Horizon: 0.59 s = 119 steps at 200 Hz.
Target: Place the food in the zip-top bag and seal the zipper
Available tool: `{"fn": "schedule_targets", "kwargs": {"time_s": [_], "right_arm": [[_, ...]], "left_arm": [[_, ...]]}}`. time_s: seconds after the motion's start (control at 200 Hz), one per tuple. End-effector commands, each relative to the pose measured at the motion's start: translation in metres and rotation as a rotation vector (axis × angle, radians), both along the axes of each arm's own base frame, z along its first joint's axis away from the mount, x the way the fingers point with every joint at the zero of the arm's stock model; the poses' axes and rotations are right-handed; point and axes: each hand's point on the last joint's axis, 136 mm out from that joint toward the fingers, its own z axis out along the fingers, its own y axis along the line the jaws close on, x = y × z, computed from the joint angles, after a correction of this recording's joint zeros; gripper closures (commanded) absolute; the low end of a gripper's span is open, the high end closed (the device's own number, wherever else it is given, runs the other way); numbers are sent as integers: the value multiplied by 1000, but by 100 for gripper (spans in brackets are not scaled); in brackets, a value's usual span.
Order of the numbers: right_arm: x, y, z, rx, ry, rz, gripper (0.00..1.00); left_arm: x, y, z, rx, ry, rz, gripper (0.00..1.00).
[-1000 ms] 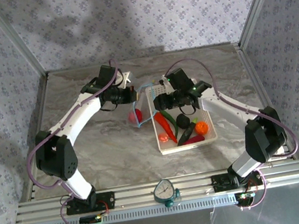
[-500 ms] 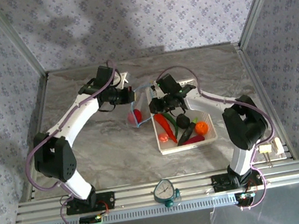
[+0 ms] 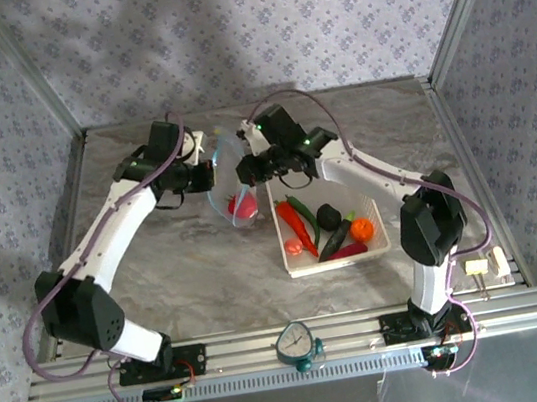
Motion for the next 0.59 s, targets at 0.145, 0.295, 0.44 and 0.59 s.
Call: {"fn": "schedule_targets", "kwargs": {"time_s": [0.145, 0.295, 0.44, 0.59], "right_arm": [[-30, 19, 29, 92, 98, 235, 100], [-32, 6, 29, 120, 129, 235, 100], [-30, -8, 9, 142, 214, 221, 100], [-19, -24, -26, 82, 267, 157, 100]], "left_arm": [[-27, 32, 84, 54, -164, 36, 100], [-31, 16, 90, -25, -157, -11, 100], [-19, -3, 69, -47, -96, -48, 100], [4, -15, 36, -38, -51, -50, 100]]}}
